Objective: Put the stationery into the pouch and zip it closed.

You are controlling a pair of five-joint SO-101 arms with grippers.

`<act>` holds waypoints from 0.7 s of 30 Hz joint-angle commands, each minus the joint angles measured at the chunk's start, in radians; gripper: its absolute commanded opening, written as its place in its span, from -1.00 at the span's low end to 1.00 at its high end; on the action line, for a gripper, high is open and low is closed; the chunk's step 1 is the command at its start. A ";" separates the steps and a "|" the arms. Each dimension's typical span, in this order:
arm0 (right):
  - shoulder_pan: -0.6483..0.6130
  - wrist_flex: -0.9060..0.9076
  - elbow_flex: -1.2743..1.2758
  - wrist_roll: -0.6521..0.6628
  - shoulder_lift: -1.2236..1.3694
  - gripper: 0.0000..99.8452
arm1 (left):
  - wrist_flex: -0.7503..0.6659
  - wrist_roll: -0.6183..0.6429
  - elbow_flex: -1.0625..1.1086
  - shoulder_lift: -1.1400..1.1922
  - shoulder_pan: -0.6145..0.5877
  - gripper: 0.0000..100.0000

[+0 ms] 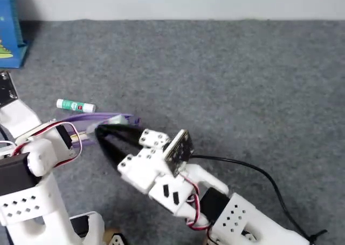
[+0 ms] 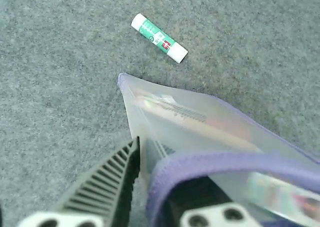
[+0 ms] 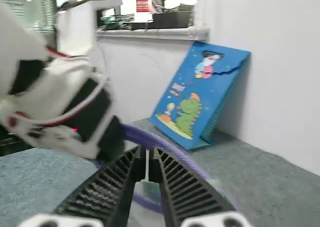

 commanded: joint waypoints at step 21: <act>0.156 0.171 -0.029 0.000 0.079 -0.98 | 0.015 -0.046 -0.053 -0.006 -0.371 -0.98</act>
